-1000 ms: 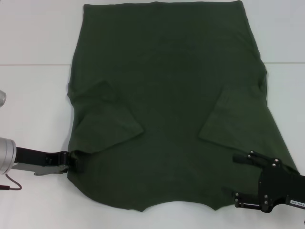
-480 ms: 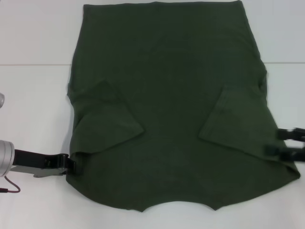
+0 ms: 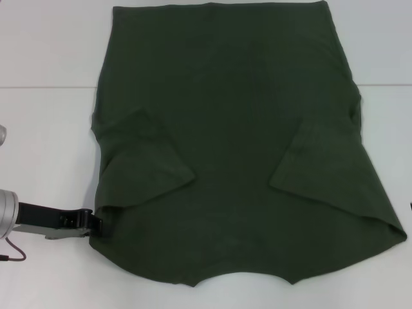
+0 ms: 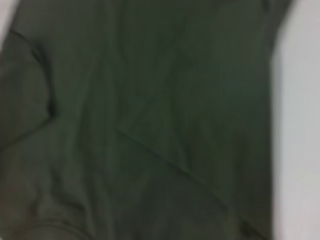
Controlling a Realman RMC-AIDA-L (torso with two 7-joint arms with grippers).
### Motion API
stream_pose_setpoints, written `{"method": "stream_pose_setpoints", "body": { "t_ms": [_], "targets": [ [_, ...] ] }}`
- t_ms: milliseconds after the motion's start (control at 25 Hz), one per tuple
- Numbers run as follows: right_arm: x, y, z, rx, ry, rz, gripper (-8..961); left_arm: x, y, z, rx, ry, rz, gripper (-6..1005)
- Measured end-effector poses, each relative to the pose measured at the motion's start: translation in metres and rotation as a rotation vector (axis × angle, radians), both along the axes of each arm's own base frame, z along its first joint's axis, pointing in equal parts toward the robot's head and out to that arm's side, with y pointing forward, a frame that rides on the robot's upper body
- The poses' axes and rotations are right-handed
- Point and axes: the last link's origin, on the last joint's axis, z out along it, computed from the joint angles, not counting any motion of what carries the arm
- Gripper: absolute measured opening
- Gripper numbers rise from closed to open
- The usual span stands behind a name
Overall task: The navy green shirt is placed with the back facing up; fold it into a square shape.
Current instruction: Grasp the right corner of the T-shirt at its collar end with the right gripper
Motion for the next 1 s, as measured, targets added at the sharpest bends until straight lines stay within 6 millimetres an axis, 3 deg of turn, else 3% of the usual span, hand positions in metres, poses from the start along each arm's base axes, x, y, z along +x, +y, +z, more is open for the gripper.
{"method": "stream_pose_setpoints", "body": {
  "t_ms": [600, 1000],
  "targets": [
    [0.017, 0.008, -0.041, -0.073, -0.065, -0.027, 894, 0.001, 0.000, 0.000, 0.009, -0.008, -0.018, 39],
    [0.016, 0.013, -0.047, -0.071, -0.089, -0.007, 895, 0.001, 0.000, 0.000, 0.008, -0.012, -0.019, 38]
  ]
}}
